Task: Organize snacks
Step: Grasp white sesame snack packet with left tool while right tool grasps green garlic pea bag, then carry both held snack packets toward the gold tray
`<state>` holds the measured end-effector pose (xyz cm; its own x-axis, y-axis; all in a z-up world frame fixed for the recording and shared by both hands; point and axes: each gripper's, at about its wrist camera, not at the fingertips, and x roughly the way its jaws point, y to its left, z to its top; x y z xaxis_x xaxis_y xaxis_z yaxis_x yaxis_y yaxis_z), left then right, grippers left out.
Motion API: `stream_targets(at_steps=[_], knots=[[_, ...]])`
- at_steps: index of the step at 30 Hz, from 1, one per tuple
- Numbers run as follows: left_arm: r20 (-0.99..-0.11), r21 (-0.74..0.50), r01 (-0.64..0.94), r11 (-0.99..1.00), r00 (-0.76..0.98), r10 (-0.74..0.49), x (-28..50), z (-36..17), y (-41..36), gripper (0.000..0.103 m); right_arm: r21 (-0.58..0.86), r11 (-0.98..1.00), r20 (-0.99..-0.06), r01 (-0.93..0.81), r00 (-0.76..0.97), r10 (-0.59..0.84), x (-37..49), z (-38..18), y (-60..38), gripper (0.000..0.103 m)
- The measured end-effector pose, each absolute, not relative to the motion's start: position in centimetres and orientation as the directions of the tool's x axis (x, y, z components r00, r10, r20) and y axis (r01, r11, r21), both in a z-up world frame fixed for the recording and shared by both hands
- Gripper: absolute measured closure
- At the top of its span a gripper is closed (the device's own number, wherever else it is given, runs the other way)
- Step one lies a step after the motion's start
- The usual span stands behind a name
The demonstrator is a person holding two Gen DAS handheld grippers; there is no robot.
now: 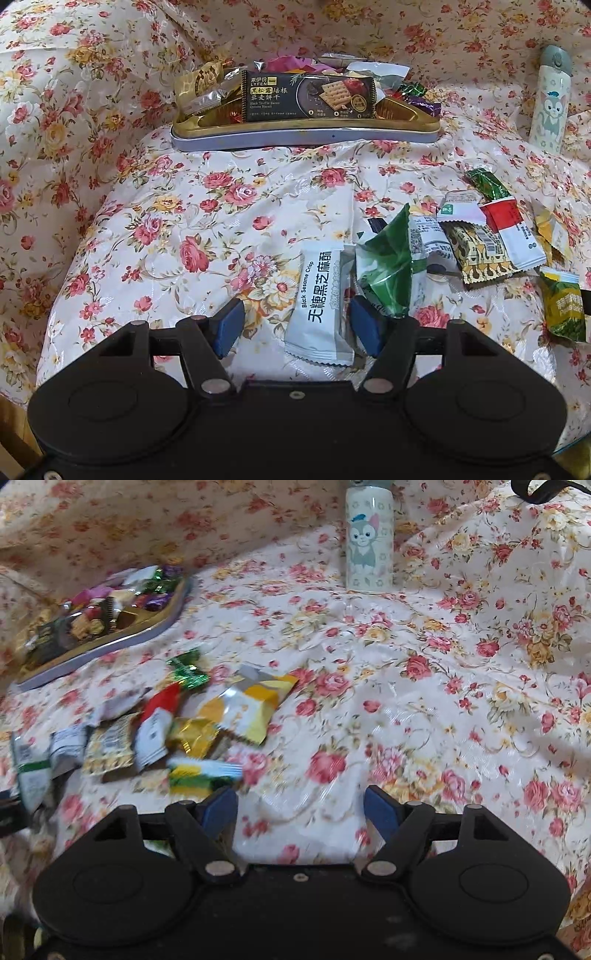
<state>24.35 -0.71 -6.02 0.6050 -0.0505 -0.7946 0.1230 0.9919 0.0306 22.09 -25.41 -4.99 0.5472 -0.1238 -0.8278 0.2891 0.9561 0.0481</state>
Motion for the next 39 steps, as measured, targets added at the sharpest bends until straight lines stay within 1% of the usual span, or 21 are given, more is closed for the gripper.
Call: stream_targets(at_steps=[1,4,8,12,16,19,20,22,24,27,29,30,32,33,35,39], knots=[[-0.794,0.031,0.124,0.992,0.606,-0.051,24.3,-6.0,-0.7,0.036,0.066,0.952,-0.819,0.299,0.561,-0.119,21.6,-4.7,-25.5,0.028],[-0.792,0.031,0.124,0.992,0.609,-0.051,24.3,-6.0,-0.7,0.036,0.134,0.936,-0.794,0.327,0.600,-0.096,20.8,-3.7,-25.7,0.028],[-0.791,0.032,0.125,0.992,0.610,-0.052,24.3,-6.0,-0.8,0.036,0.200,0.942,-0.785,0.269,0.619,-0.010,20.9,-3.3,-24.6,0.028],[-0.785,0.032,0.135,0.990,0.617,-0.059,24.2,-6.1,-0.6,0.037,0.196,0.954,-0.794,0.228,0.607,0.019,22.0,-4.3,-22.9,0.028],[-0.788,0.023,0.143,0.989,0.612,-0.070,24.3,-6.0,-0.6,0.038,0.161,0.960,-0.800,0.229,0.601,-0.009,22.8,-5.0,-22.4,0.028],[-0.790,0.027,0.162,0.986,0.608,-0.078,24.3,-5.8,-0.8,0.042,0.138,0.964,-0.799,0.227,0.601,-0.027,22.9,-5.3,-22.2,0.028],[-0.790,0.031,0.170,0.985,0.608,-0.080,24.3,-5.8,-0.9,0.045,0.131,0.966,-0.798,0.223,0.602,-0.030,23.0,-5.3,-22.0,0.028],[-0.792,0.038,0.190,0.981,0.605,-0.087,24.3,-5.6,-1.3,0.054,0.114,0.971,-0.796,0.210,0.604,-0.037,23.0,-5.4,-21.7,0.027],[-0.793,0.043,0.205,0.978,0.602,-0.091,24.2,-5.5,-1.8,0.060,0.101,0.976,-0.795,0.191,0.605,-0.037,22.9,-5.5,-21.4,0.027],[-0.792,0.065,0.218,0.974,0.605,-0.082,24.1,-5.5,-2.3,0.065,0.082,0.983,-0.792,0.165,0.609,-0.036,22.7,-5.6,-21.0,0.033],[-0.791,0.072,0.222,0.972,0.607,-0.080,24.1,-5.5,-2.4,0.065,0.063,0.986,-0.789,0.152,0.613,-0.044,22.5,-5.6,-20.8,0.044],[-0.793,0.068,0.223,0.973,0.604,-0.083,24.1,-5.5,-2.3,0.066,0.053,0.988,-0.788,0.148,0.614,-0.050,22.3,-5.6,-20.8,0.047],[-0.796,0.058,0.222,0.973,0.599,-0.090,24.2,-5.4,-2.2,0.068,0.034,0.990,-0.784,0.137,0.618,-0.059,22.1,-5.6,-20.7,0.061],[-0.797,0.052,0.222,0.974,0.597,-0.093,24.2,-5.3,-2.1,0.069,0.032,0.991,-0.783,0.133,0.619,-0.057,22.0,-5.6,-20.7,0.064],[-0.799,0.044,0.219,0.975,0.594,-0.097,24.1,-5.1,-2.0,0.070,0.036,0.991,-0.783,0.128,0.619,-0.052,21.8,-5.4,-20.9,0.066],[-0.809,0.022,0.228,0.973,0.576,-0.117,23.3,-4.8,-1.9,0.070,0.056,0.990,-0.794,0.132,0.607,-0.036,21.0,-5.1,-21.2,0.067]])
